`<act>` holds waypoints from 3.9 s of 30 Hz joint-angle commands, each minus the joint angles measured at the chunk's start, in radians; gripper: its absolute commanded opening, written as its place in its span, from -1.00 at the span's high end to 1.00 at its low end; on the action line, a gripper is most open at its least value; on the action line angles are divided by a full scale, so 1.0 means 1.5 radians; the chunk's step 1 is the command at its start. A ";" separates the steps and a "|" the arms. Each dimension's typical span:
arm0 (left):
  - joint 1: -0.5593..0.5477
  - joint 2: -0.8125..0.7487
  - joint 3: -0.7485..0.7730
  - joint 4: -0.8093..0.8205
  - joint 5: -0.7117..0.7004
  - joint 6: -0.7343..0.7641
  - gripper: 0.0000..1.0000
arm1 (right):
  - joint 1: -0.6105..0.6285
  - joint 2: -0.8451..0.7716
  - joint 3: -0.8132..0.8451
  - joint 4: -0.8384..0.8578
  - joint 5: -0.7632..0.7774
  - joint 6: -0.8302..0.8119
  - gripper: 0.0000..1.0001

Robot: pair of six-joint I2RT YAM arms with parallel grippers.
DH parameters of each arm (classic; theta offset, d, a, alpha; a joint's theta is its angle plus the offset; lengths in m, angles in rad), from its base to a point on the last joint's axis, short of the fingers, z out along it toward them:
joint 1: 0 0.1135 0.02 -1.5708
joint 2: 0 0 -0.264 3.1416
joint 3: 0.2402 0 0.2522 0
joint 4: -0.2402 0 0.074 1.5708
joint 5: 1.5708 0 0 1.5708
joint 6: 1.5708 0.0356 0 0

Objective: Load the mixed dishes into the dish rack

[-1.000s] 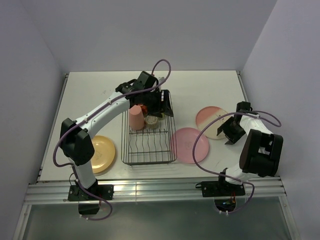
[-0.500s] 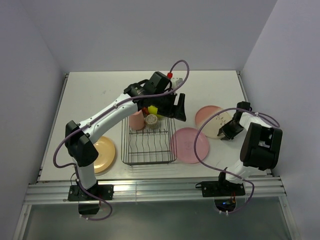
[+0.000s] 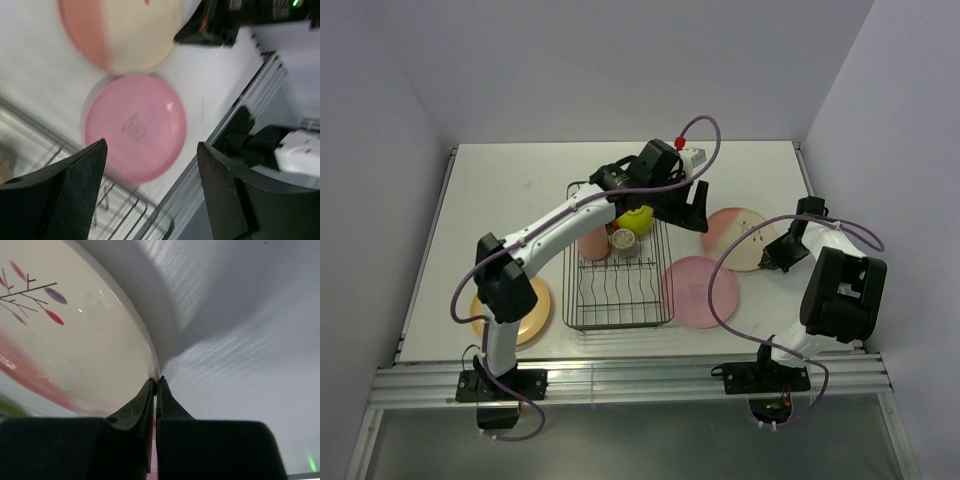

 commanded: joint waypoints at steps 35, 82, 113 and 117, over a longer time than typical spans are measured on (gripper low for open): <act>0.000 0.200 -0.016 0.199 0.174 -0.614 -0.47 | 0.004 -0.017 0.049 0.001 -0.165 0.143 1.00; -0.002 0.355 0.081 0.310 0.101 -0.738 -0.42 | 0.003 -0.033 0.046 -0.019 -0.254 0.205 1.00; 0.032 0.364 0.094 0.389 0.096 -0.719 1.00 | 0.003 -0.055 0.022 -0.028 -0.261 0.203 1.00; 0.035 0.362 0.109 0.363 0.107 -0.682 1.00 | 0.003 -0.051 0.056 -0.046 -0.241 0.135 1.00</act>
